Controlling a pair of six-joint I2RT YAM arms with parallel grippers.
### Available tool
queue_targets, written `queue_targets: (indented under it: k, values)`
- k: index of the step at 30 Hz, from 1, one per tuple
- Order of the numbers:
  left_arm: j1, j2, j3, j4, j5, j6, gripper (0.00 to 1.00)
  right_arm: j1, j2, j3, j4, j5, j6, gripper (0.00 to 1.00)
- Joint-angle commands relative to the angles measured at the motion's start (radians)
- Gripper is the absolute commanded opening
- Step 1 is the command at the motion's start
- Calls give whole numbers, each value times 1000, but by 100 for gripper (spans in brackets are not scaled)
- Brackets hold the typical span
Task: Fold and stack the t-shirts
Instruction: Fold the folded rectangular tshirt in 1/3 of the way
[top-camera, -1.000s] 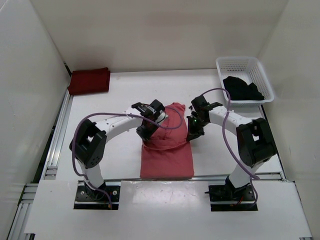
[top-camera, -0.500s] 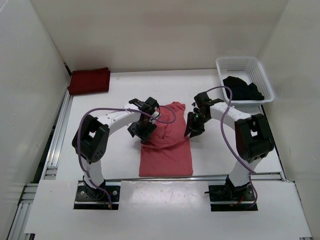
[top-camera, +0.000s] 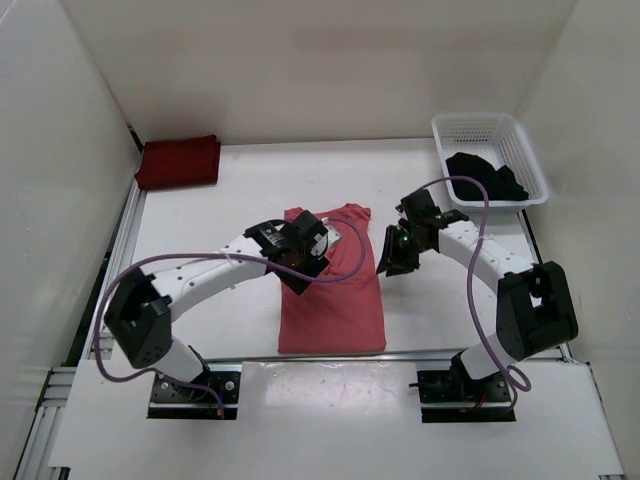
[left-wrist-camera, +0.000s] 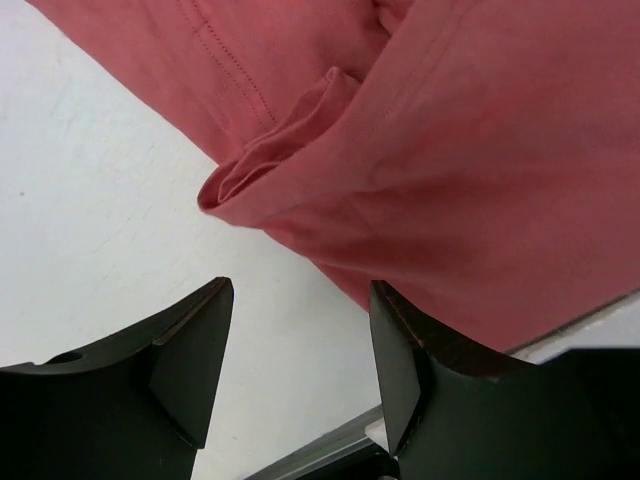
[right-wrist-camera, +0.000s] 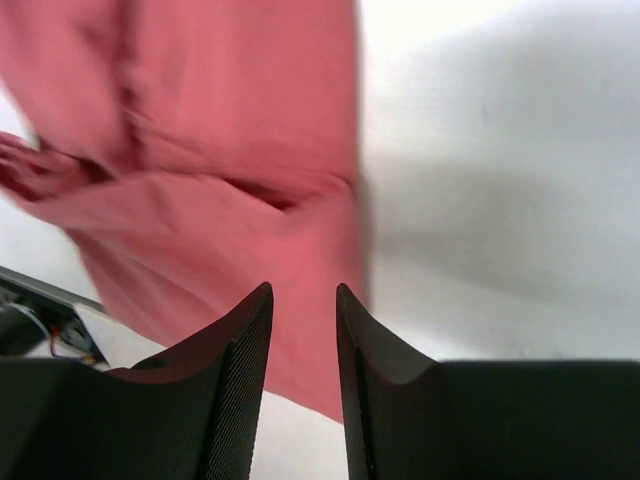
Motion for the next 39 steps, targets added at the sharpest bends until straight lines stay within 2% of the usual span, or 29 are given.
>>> queue_targets:
  k: [1,3,5,6,9,13,16,18,19,23,27,29,31,32,35,38,39]
  values:
    - [12,65,30,48,-17,-1,68,-3,-65,-72,26,-22,24,36]
    - [12,91,59,48,-17,-1,68,6,-75,-94,60,-8,53,30]
    - [21,150,78,48,-45,-1,68,16,-87,-118,116,-17,77,30]
    - [30,172,78,48,-57,-1,68,25,-67,-119,135,-39,96,32]
    - [54,220,90,48,-97,-1,68,36,-21,-106,146,1,96,46]
    - [63,174,81,39,-97,-1,69,45,33,-59,155,68,55,48]
    - [81,165,81,6,-97,-1,70,54,105,-25,155,35,15,48]
    - [130,174,81,-27,-60,-1,71,54,125,-13,146,35,3,48]
    - [153,174,92,-37,11,-1,71,54,134,-13,146,35,2,48]
    - [268,188,101,-51,155,-1,71,54,154,-4,146,44,-7,48]
    - [302,246,92,-51,234,-1,71,54,178,-4,126,59,-18,48]
    - [313,271,101,-42,267,-1,71,54,198,-4,126,59,-18,41]
    - [327,297,113,-42,309,-1,69,54,208,-4,126,68,-18,34]
    - [339,312,124,-42,325,-1,66,54,208,-4,126,68,-18,26]
    - [350,322,142,-42,382,-1,58,54,208,-4,126,94,-7,12]
    - [359,332,142,-42,393,-1,39,54,197,6,126,94,-7,7]
    - [359,332,142,-42,393,-1,29,54,197,6,126,105,-7,7]
